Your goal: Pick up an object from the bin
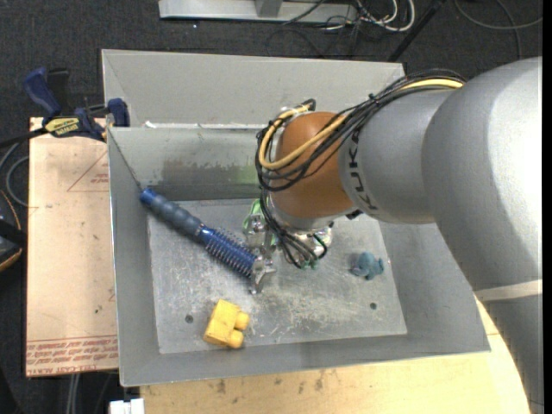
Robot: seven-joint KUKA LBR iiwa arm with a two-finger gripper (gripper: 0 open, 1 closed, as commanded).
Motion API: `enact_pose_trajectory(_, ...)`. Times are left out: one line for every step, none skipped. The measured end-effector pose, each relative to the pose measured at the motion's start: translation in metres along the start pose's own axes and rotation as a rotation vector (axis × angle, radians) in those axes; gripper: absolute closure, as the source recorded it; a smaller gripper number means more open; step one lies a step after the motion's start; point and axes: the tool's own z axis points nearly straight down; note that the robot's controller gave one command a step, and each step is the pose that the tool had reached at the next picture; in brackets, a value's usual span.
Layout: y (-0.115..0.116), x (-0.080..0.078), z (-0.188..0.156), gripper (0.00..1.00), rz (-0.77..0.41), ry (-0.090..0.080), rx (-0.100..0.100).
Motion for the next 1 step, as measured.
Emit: enact_pose_trajectory(0.0102,-0.0034,-0.1591,1.0,0.011,0.008,0.002)
